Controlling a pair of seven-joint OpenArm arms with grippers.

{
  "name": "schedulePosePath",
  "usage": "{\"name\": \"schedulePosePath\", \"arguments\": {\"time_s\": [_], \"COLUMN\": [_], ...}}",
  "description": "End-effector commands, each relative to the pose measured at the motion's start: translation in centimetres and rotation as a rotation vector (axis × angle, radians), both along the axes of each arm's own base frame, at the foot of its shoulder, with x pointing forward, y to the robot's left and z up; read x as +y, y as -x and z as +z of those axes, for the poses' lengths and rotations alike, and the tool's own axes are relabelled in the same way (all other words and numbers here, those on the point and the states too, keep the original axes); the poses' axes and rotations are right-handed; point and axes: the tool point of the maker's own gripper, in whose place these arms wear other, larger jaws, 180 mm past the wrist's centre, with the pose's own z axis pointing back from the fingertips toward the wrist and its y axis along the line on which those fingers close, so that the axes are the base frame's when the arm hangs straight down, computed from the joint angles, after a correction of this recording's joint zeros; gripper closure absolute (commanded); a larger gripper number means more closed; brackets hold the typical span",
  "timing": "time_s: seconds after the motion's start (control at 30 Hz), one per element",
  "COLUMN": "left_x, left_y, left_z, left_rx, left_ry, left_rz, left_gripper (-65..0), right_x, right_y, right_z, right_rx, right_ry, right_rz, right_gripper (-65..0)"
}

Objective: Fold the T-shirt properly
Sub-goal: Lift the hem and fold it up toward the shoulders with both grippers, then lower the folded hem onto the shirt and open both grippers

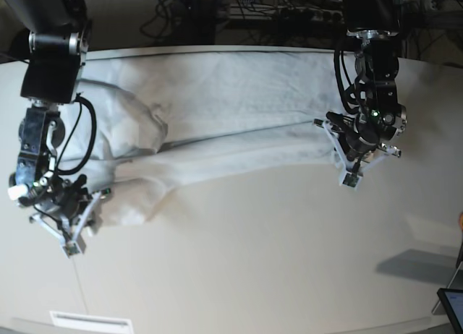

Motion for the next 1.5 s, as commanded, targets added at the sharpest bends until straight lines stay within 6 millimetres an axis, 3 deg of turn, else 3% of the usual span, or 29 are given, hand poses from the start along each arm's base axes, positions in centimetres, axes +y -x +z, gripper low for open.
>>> {"name": "schedulePosePath", "arguments": {"time_s": [0.0, 0.23, 0.37, 0.57, 0.77, 1.07, 1.37, 1.47], "left_x": [0.1, 0.1, 0.4, 0.0, 0.0, -3.0, -2.0, -1.5], "left_y": [-0.9, -0.9, -0.9, -1.1, -0.5, -0.2, 0.3, 0.4], "left_z": [1.2, 1.2, 1.3, 2.7, 3.1, 3.3, 3.2, 3.2], "left_rx": [-0.043, -0.043, -0.043, -0.083, -0.048, -0.042, -0.026, -0.020], "left_ry": [-0.006, -0.007, -0.018, -0.027, -0.051, -0.087, -0.120, -0.136], "left_rz": [-0.004, -0.007, -0.009, -0.026, -0.023, -0.159, -0.165, -0.168], "left_gripper": [0.0, 0.0, 0.0, 0.0, 0.0, 0.0, 0.0, 0.0], "right_x": [-0.3, -0.9, -0.3, -1.4, -1.3, -2.6, -5.0, -5.0], "right_y": [-0.9, 3.8, 6.2, 9.1, 11.3, 14.4, 16.6, 17.2], "right_z": [3.0, 4.5, 4.1, 3.0, 1.3, -0.5, -1.3, -1.7], "right_rx": [-0.089, -0.087, -0.070, -0.016, 0.045, 0.105, 0.150, 0.167], "right_ry": [0.005, 0.102, 0.115, 0.114, 0.141, 0.149, 0.161, 0.162], "right_rz": [0.002, -0.013, -0.009, -0.071, -0.024, -0.022, -0.097, -0.096], "right_gripper": [0.0, 0.0, 0.0, 0.0, 0.0, 0.0, 0.0, 0.0]}}
